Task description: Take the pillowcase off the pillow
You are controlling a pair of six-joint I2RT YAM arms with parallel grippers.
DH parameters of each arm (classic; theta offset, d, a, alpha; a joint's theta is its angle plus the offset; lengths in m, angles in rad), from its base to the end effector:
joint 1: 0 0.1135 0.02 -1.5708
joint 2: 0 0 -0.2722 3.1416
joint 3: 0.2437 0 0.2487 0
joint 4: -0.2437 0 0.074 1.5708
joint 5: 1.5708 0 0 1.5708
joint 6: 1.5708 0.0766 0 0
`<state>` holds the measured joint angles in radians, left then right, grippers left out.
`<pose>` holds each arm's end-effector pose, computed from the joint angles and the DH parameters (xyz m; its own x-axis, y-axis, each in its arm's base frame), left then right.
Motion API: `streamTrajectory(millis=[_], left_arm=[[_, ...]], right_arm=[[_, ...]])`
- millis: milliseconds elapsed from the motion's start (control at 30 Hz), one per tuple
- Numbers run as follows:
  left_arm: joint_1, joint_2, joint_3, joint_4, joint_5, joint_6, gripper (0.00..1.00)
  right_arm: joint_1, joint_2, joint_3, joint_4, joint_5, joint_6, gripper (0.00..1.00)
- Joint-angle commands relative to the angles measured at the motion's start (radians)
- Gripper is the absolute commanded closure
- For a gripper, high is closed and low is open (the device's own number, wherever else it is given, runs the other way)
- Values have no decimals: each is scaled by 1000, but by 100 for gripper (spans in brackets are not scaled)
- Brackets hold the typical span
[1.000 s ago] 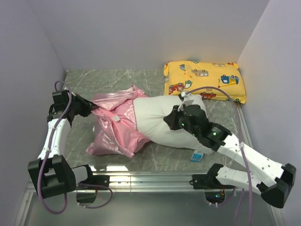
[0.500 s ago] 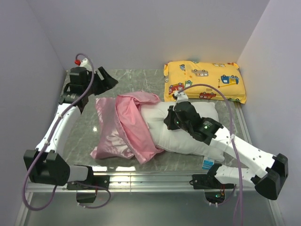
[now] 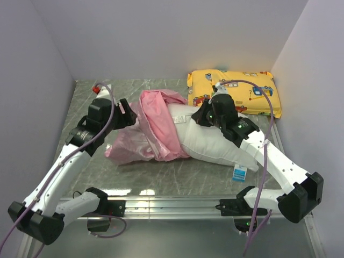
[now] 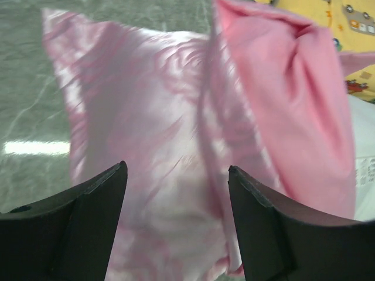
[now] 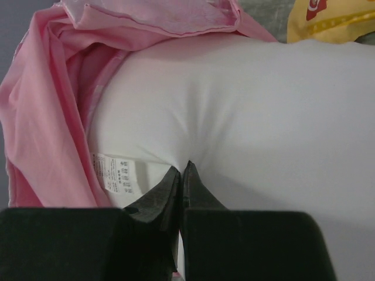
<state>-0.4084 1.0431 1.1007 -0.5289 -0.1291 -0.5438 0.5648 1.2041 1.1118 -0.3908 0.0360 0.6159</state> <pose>0.2371 -0.0918 0.3544 -0.5059 -0.3401 -0.7927 0.0314 0.9111 -0.4110 0.2562 0.1591 0.3352 -0.6137 0.2946 -0.7325 -0.1879 0.8466 0.4979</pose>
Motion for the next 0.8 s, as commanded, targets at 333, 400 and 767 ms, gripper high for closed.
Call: streamTrajectory(millis=[333, 400, 767], left_arm=[[-3, -204, -153, -129, -40, -36, 20], [-4, -219, -199, -79, 22, -53, 19], [-4, -219, -439, 345, 79, -323, 17]], right_arm=[[-39, 29, 192, 53, -31, 15, 100], [-40, 32, 213, 43, -33, 8, 100], [-40, -14, 158, 55, -71, 2, 100]])
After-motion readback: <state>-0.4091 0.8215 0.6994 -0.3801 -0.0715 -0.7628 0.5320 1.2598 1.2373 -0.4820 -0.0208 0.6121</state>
